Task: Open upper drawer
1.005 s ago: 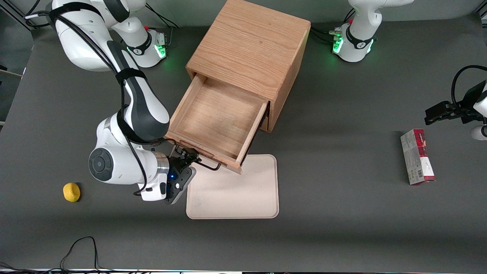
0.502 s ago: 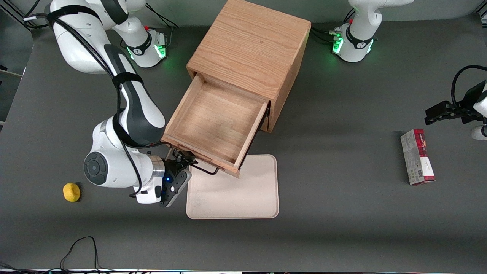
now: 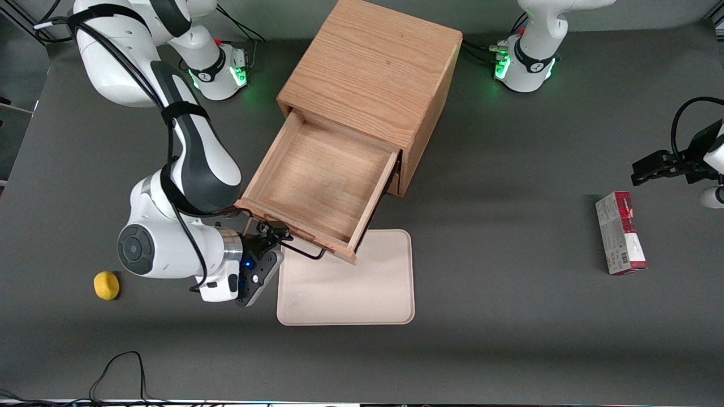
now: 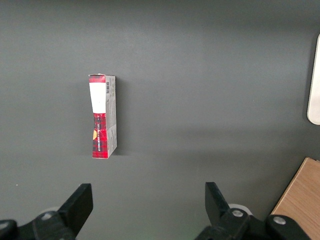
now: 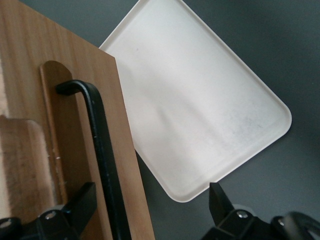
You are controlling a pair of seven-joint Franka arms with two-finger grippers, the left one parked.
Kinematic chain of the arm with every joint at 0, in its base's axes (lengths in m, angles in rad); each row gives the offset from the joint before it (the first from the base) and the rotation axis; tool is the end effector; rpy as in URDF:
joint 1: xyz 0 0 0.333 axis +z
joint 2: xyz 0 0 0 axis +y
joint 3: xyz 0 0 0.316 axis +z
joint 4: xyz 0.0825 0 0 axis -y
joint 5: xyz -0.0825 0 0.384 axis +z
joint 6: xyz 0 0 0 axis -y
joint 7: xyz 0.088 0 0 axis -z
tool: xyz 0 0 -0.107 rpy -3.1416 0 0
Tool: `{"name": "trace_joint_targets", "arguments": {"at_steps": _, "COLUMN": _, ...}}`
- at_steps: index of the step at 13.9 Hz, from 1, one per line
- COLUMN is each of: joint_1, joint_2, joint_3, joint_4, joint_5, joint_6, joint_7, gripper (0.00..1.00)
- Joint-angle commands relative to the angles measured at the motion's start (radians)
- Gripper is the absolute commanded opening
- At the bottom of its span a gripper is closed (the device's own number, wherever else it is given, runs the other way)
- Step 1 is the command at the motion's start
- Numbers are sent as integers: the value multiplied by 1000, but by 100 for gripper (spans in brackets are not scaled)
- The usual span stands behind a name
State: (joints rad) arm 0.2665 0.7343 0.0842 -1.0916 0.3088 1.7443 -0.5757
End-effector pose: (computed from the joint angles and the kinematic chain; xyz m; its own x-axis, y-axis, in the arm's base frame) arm 0.6975 0.2639 0.3883 0.6773 0.7269 0.1133 0.7137 -0.6120 -0.3407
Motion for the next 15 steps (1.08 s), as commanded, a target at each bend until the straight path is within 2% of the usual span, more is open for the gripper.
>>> {"name": "trace_joint_targets", "arguments": {"at_steps": 1, "joint_1": -7, "joint_2": 17, "joint_3": 11, "joint_4": 58, "joint_5": 12, "joint_6": -54, "joint_7": -7, "gripper": 100}}
{"name": "trace_joint_targets", "arguments": {"at_steps": 11, "joint_1": -65, "joint_2": -35, "joint_3": -6, "joint_4": 105, "joint_5": 9, "joint_6": -180, "joint_7": -4, "gripper": 100}}
{"name": "trace_joint_targets", "arguments": {"at_steps": 15, "joint_1": -84, "joint_2": -140, "joint_3": -49, "joint_4": 47, "joint_5": -52, "joint_6": -215, "joint_7": 13, "gripper": 100}}
